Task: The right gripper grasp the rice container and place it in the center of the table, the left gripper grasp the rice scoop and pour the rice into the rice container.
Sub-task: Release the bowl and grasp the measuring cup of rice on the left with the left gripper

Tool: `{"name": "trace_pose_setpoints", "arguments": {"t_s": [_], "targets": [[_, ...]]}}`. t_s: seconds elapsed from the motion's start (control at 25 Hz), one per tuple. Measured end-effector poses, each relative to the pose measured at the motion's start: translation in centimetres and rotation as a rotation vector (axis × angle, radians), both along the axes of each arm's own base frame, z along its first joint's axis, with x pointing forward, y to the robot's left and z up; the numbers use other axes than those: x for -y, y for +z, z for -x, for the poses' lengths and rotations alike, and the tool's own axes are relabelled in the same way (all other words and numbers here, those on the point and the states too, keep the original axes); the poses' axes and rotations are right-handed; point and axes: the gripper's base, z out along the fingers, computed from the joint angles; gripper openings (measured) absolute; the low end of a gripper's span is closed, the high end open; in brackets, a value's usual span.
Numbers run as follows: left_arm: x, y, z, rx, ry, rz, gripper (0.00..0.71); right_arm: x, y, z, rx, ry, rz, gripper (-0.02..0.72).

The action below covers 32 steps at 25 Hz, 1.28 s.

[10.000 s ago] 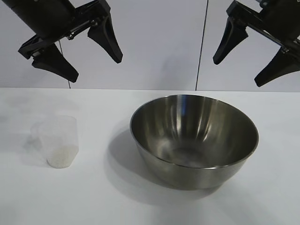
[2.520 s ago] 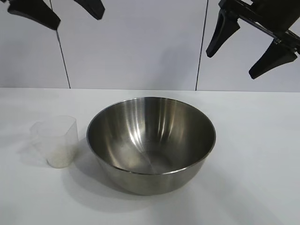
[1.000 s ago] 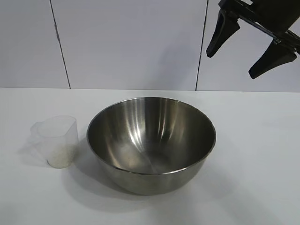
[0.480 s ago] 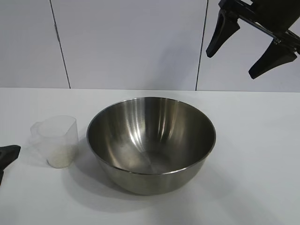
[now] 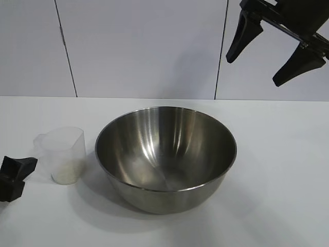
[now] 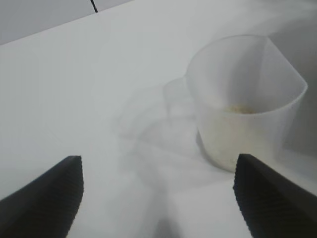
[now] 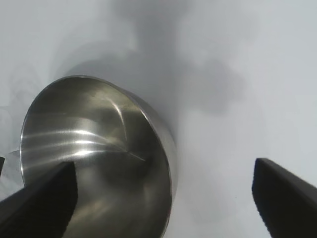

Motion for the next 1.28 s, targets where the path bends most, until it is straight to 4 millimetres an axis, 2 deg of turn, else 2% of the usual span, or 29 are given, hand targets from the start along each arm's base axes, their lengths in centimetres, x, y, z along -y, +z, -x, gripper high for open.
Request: {"name": "trace_pose_setpoints", "arguments": {"t_s": [0.24,0.76,0.96,1.28], "targets": [[-0.1,-1.7,0.1,-0.067,0.012,-0.027,0.594,0.0,0.0,0.0,0.000,0.000,0.000,0.660],[0.6,-1.1,-2.6,0.013,0.042,-0.010,0.594,0.0,0.0,0.0,0.003,-0.001,0.000,0.660],[0.5,-2.4,-2.8,-0.024,0.055,-0.027,0.594,0.0,0.0,0.0,0.003,-0.001,0.000,0.660],[1.1,-2.6,-3.7,-0.011,0.031,-0.015,0.528,0.0,0.0,-0.1,0.006,-0.003,0.000,0.660]]}}
